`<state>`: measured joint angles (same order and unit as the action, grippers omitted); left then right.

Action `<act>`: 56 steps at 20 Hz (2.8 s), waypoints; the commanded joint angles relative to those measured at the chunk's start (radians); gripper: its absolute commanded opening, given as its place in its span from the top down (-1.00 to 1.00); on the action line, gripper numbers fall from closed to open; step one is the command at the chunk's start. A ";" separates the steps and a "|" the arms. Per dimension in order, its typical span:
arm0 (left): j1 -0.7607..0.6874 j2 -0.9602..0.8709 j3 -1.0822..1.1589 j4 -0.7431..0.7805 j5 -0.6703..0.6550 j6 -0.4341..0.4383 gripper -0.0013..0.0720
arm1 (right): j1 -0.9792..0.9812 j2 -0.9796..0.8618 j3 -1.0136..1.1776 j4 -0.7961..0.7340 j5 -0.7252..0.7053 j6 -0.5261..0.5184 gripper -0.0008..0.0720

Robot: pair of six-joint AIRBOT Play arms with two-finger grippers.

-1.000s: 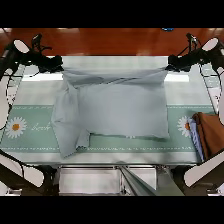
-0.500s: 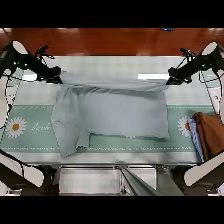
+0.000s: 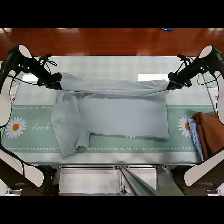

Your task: Fold the shirts.

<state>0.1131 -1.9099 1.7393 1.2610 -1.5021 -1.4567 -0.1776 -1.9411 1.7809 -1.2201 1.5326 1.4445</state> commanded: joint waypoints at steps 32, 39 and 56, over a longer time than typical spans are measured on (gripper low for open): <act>0.348 0.667 -1.271 -0.422 0.348 0.243 0.91 | -0.440 0.977 -1.310 0.412 -0.310 -0.262 -0.14; 0.348 0.673 -1.234 -0.424 0.323 0.281 0.91 | -0.475 0.976 -1.374 0.258 -0.228 -0.119 -0.14; 0.393 0.728 -1.178 -0.400 0.303 0.343 0.91 | -0.252 0.852 -1.289 0.358 -0.280 -0.194 0.88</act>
<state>0.4805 -1.2179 0.5407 0.8398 -1.1839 -1.1496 -0.4149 -1.1519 0.4789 -0.8021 1.1919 1.2678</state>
